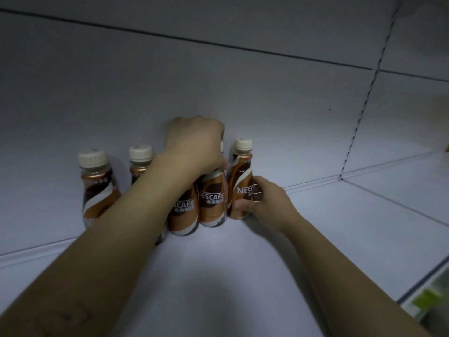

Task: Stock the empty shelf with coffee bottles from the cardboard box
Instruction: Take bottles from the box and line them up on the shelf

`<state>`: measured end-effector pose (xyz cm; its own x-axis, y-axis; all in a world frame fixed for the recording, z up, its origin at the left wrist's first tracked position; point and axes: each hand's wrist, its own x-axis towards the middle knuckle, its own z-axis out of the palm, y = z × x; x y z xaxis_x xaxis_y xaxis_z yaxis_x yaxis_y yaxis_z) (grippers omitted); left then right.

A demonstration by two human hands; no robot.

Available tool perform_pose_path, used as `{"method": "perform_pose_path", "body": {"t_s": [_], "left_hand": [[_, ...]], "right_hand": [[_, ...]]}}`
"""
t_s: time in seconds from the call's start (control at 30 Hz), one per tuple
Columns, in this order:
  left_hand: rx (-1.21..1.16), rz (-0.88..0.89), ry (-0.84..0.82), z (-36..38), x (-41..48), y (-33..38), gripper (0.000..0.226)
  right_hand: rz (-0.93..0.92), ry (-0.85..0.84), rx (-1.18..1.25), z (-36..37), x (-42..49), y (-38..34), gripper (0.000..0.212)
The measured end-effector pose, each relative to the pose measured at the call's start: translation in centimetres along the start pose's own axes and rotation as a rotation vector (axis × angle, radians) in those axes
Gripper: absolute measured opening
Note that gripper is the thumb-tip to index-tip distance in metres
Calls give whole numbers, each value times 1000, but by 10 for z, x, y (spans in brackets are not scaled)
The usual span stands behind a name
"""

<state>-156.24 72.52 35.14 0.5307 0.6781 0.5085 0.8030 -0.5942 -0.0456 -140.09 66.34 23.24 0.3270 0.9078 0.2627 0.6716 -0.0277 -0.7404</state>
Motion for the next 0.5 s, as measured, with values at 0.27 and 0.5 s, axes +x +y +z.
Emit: {"method": "perform_pose_path", "body": {"t_s": [0.27, 0.5], "left_hand": [[78, -25, 35, -2, -16, 14, 30], [-60, 229, 193, -9, -34, 58, 54]], "right_hand": [[-43, 9, -153, -16, -13, -18, 69], [-63, 193, -290, -65, -55, -13, 95]]}}
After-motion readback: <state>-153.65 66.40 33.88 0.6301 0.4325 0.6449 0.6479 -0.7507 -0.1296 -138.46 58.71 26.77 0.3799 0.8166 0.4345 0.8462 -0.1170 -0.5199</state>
